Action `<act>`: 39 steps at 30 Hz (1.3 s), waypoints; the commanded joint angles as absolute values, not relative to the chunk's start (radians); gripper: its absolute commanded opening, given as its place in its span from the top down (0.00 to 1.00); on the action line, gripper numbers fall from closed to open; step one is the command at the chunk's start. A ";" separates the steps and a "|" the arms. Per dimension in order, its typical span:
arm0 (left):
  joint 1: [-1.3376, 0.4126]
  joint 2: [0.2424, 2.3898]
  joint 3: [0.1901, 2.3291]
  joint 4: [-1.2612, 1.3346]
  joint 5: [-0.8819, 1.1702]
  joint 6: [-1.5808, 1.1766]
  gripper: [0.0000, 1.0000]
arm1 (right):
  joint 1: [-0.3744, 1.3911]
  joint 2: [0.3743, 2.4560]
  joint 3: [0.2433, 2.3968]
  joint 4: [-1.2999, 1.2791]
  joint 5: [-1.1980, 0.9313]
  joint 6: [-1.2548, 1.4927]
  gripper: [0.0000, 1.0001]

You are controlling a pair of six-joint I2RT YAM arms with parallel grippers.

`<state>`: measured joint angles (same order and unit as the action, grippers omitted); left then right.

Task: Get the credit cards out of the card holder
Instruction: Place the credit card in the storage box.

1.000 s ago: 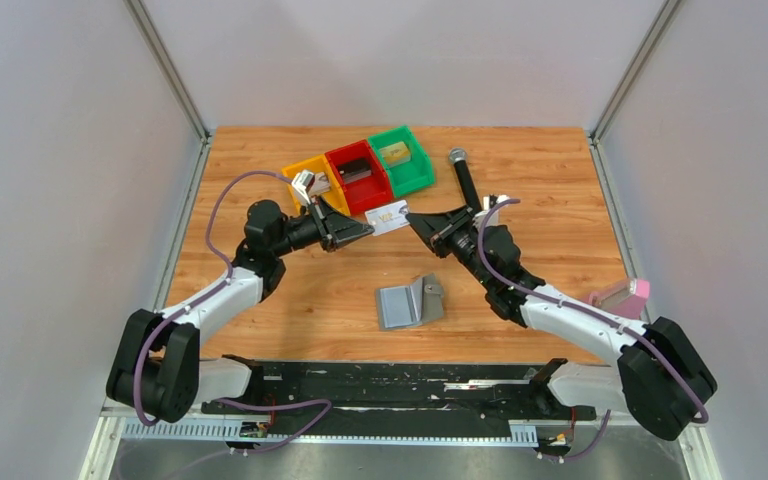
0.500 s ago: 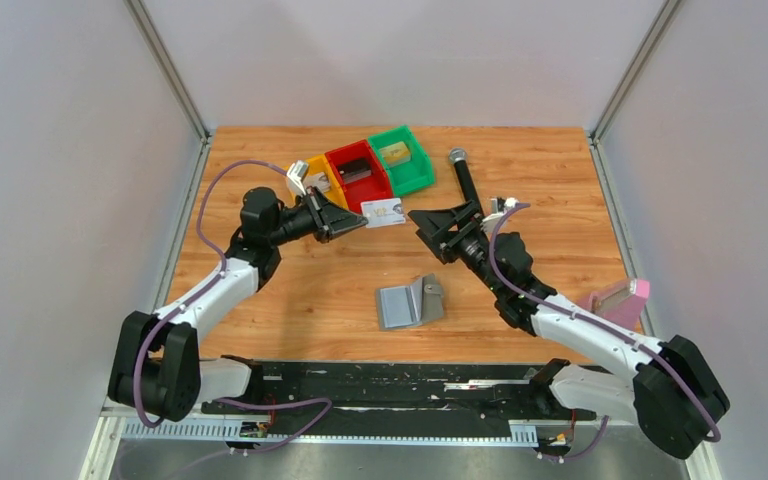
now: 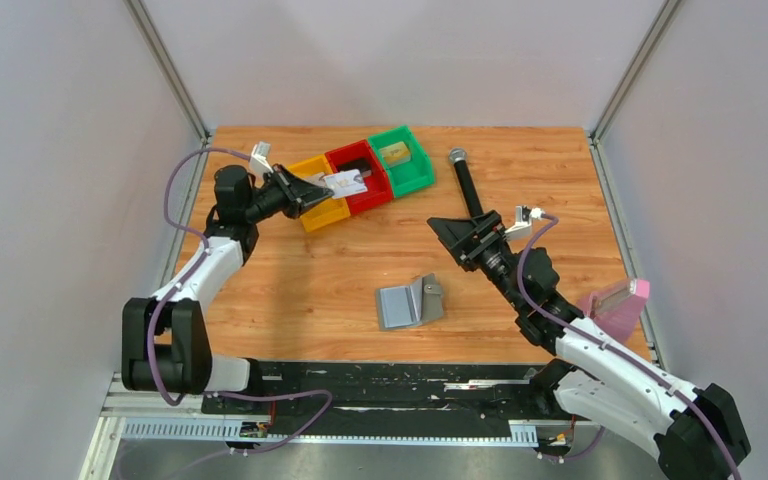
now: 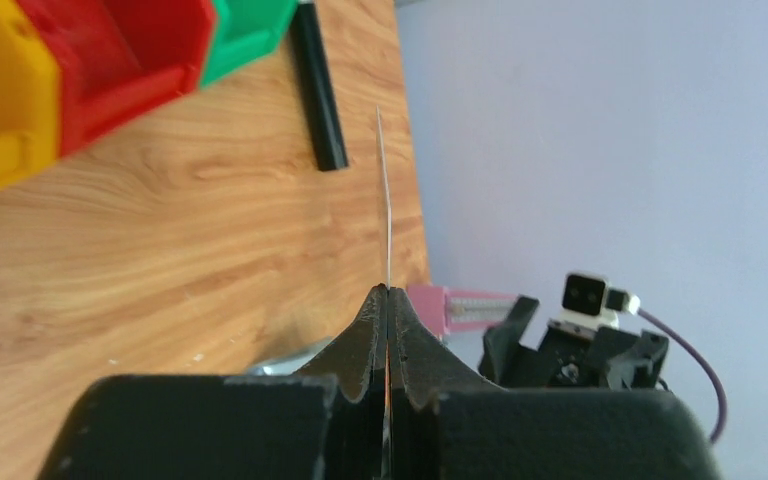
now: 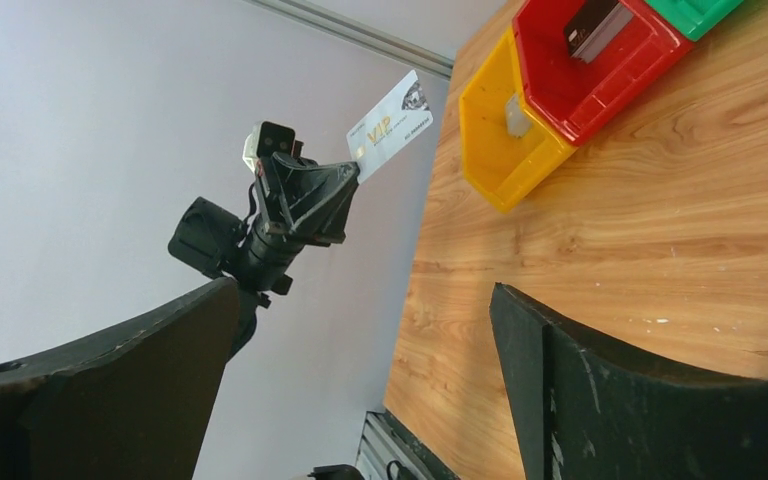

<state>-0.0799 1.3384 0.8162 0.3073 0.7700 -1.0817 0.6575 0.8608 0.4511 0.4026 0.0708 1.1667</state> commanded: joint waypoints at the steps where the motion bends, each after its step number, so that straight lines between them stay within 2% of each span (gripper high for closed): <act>1: -0.011 1.400 0.902 0.253 0.729 -1.001 1.00 | 0.650 0.822 0.458 0.348 0.070 1.083 0.00; 8: 0.097 1.546 0.989 0.193 0.679 -0.927 1.00 | 0.647 0.788 0.482 0.274 0.072 1.004 0.00; 18: 0.126 1.785 1.152 0.163 0.646 -0.862 1.00 | 0.637 0.820 0.516 0.265 0.058 0.957 0.00; 39: 0.126 1.945 1.279 0.095 0.588 -0.808 1.00 | 0.598 0.897 0.526 0.306 0.027 0.969 0.00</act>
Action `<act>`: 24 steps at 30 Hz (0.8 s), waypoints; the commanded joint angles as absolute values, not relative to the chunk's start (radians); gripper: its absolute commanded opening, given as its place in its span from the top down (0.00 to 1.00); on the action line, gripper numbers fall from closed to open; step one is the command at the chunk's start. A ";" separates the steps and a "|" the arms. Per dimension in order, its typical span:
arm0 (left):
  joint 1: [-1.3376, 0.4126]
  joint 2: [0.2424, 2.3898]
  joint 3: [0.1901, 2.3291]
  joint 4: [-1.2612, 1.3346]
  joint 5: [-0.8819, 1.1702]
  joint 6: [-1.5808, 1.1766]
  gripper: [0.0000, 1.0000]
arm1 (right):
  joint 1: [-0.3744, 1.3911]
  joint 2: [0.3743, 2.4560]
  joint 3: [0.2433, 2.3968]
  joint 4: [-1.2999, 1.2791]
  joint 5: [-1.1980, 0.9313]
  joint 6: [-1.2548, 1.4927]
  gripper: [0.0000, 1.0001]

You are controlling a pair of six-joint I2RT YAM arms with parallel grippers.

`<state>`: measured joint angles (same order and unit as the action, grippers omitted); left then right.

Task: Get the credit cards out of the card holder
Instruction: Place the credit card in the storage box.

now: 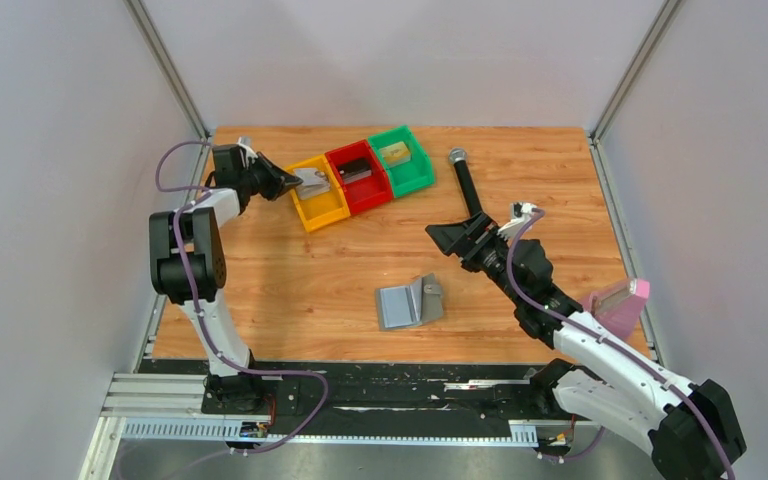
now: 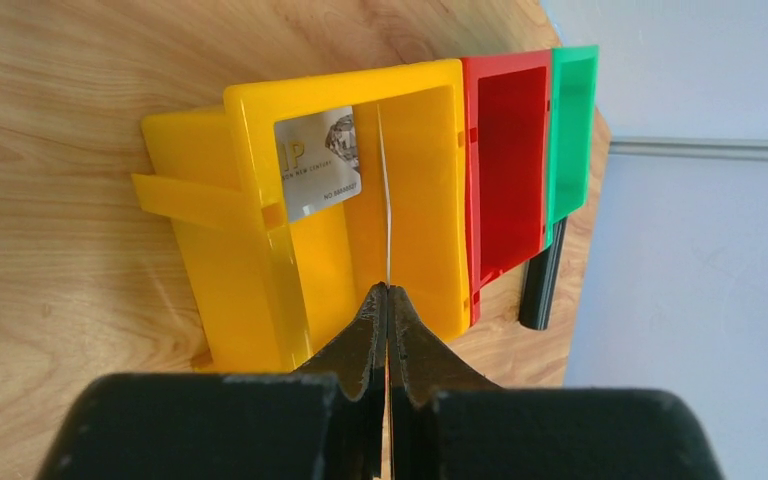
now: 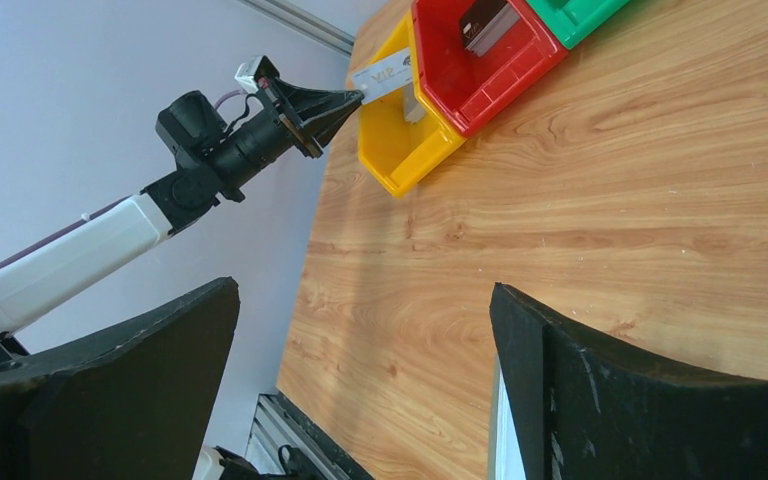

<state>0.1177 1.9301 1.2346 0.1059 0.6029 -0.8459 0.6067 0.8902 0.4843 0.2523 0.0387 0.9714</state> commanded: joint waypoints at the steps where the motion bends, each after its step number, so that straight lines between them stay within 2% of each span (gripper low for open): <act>1: 0.126 1.946 1.280 0.094 0.586 -0.805 1.00 | 0.596 0.898 0.527 0.307 0.025 0.971 0.00; 24: 0.113 2.041 1.360 0.069 0.546 -0.792 1.00 | 0.562 0.897 0.511 0.320 0.016 0.985 0.00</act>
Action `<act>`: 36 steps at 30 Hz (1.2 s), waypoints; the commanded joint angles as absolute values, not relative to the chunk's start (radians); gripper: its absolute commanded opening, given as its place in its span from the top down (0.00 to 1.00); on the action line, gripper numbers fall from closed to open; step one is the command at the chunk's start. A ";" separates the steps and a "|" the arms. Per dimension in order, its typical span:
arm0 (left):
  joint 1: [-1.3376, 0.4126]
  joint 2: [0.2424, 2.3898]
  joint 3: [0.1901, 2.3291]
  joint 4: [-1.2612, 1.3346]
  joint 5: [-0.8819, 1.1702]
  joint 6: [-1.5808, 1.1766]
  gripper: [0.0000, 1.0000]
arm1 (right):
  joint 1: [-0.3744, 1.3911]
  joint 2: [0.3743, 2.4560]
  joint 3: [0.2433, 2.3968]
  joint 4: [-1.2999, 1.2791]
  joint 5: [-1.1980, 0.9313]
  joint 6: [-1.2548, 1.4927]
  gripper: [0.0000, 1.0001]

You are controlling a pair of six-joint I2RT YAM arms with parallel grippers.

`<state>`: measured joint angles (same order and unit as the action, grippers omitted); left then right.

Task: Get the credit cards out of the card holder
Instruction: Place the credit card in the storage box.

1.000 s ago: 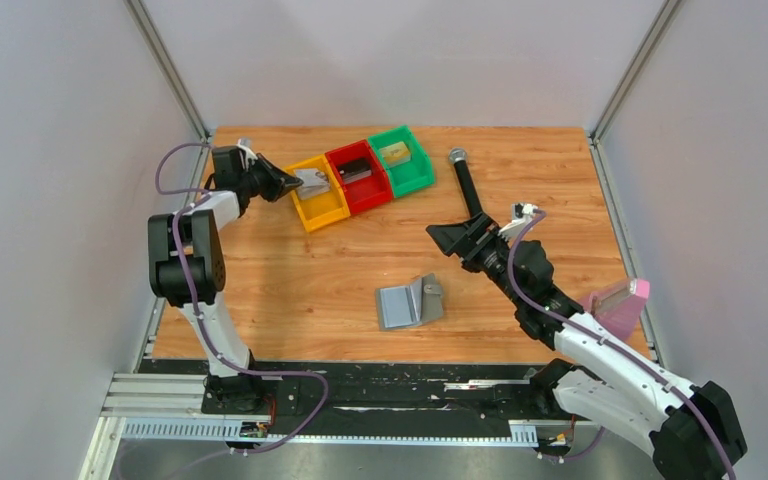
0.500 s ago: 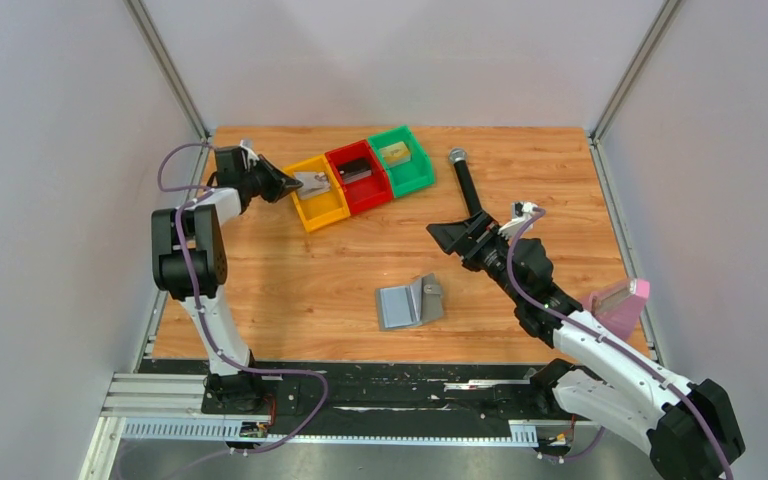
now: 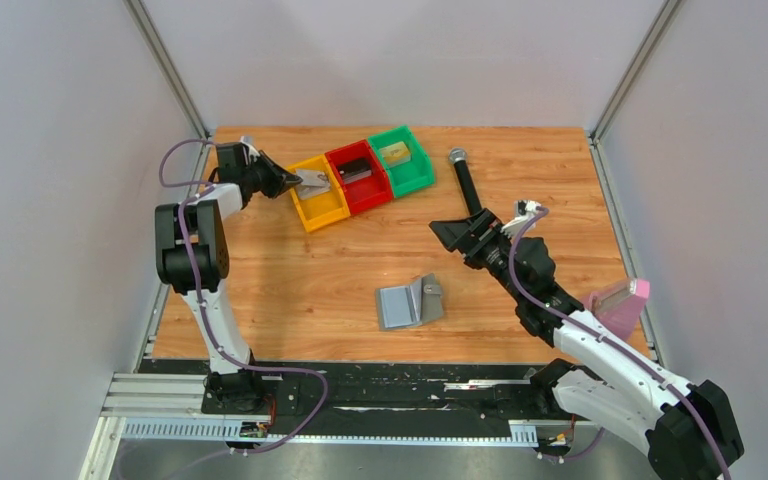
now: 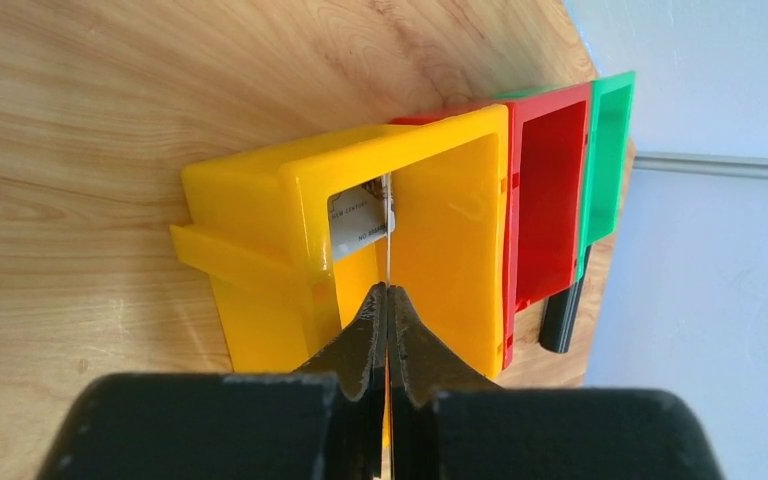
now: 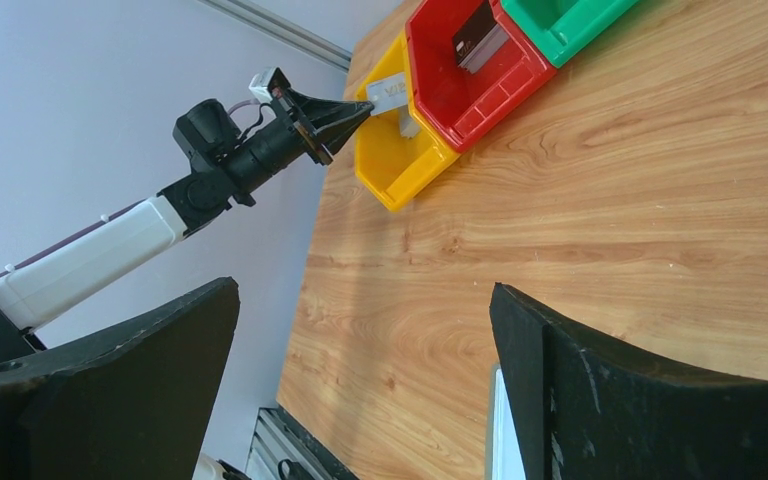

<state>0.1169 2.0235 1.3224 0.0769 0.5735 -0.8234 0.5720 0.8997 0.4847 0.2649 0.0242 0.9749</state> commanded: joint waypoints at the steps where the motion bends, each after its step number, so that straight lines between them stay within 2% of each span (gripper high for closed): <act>1: 0.109 2.043 1.363 0.065 0.544 -0.791 0.98 | 0.561 0.898 0.511 0.321 0.017 0.985 0.00; 15: 0.094 2.032 1.391 0.006 0.502 -0.766 0.73 | 0.546 0.886 0.518 0.292 -0.022 1.003 0.00; 19: 0.094 2.010 1.429 -0.074 0.483 -0.749 0.65 | 0.546 0.895 0.533 0.251 -0.034 1.010 0.00; 26: 0.099 1.985 1.522 -0.315 0.418 -0.722 0.51 | 0.545 0.879 0.588 0.019 -0.023 0.921 0.00; 32: 0.100 1.956 1.560 -0.469 0.383 -0.684 0.46 | 0.544 0.882 0.657 -0.195 -0.008 0.911 0.00; 36: 0.100 1.897 1.544 -0.546 0.380 -0.646 0.46 | 0.545 0.896 0.680 -0.239 -0.065 0.881 0.08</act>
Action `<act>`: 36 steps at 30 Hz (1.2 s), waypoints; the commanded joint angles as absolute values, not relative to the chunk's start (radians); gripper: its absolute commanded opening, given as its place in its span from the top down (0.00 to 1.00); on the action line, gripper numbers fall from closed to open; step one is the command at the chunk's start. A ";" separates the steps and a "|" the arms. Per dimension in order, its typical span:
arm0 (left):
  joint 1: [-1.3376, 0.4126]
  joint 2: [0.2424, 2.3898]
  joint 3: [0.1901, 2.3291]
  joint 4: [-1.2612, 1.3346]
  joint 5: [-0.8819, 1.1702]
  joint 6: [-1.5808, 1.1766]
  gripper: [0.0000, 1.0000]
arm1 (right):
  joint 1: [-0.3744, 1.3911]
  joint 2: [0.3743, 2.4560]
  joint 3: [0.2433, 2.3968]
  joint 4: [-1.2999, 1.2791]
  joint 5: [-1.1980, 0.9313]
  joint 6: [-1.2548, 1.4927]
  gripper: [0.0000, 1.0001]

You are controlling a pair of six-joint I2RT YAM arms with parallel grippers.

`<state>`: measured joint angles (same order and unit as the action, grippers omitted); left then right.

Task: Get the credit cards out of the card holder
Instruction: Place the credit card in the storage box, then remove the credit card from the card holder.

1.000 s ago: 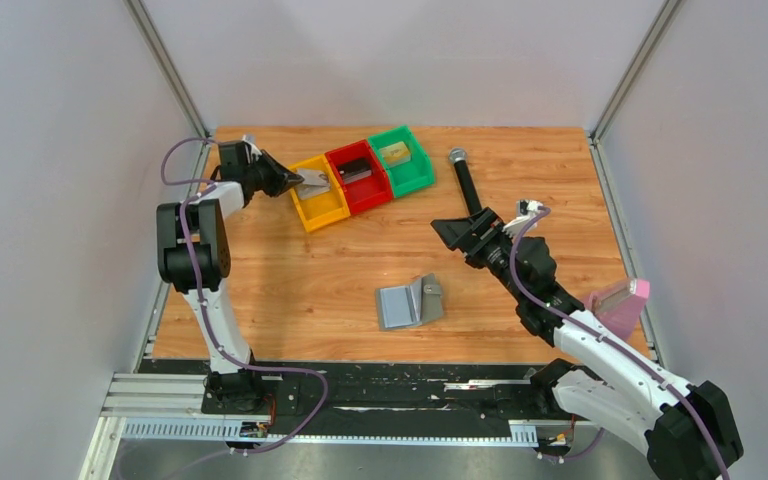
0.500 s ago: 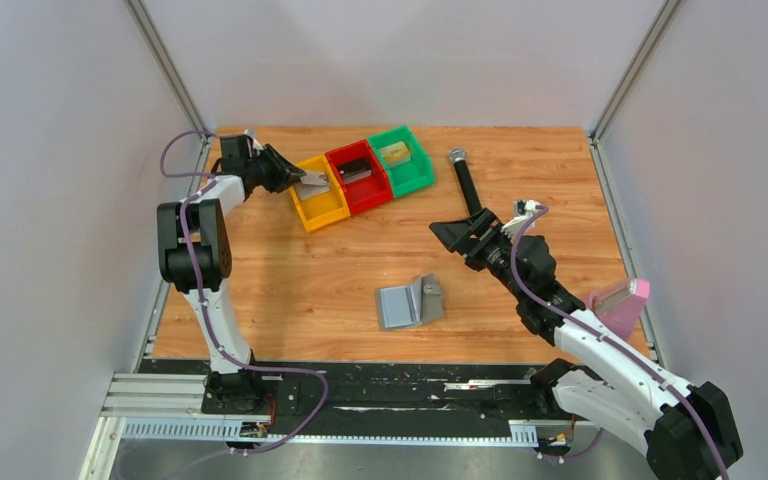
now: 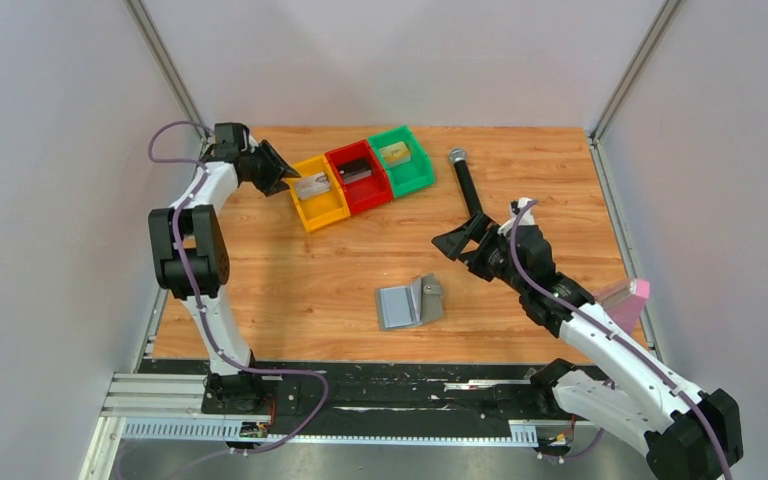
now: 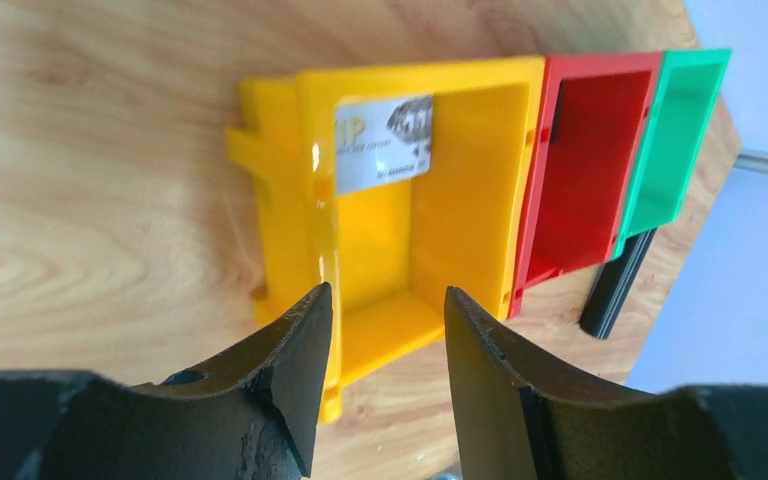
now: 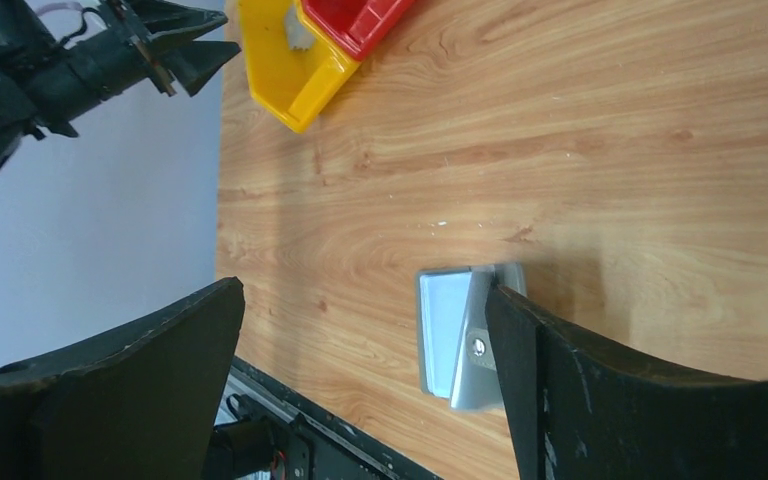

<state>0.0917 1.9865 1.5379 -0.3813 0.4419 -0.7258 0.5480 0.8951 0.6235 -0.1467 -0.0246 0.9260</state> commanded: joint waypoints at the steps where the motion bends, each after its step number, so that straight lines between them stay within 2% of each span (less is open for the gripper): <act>1: 0.101 1.871 1.529 -0.565 0.394 -0.641 0.46 | 0.544 0.903 0.683 -0.245 -0.082 0.876 0.10; 8: 0.065 1.688 1.326 -0.569 0.507 -0.603 0.46 | 0.598 1.000 0.731 -0.254 -0.180 0.837 0.34; 11: 0.020 1.639 1.245 -0.563 0.565 -0.581 0.46 | 0.679 1.053 0.770 -0.253 -0.145 0.823 0.40; 16: -0.065 1.525 1.092 -0.554 0.603 -0.540 0.46 | 0.810 1.162 0.852 -0.279 -0.035 0.773 0.38; 22: -0.085 1.367 0.971 -0.556 0.646 -0.511 0.46 | 0.894 1.345 0.935 -0.348 -0.007 0.728 0.33; 29: -0.084 1.191 0.888 -0.544 0.648 -0.492 0.45 | 0.928 1.487 0.990 -0.404 0.092 0.710 0.28; 36: -0.085 1.122 0.856 -0.536 0.632 -0.508 0.45 | 0.938 1.582 1.023 -0.466 0.152 0.675 0.26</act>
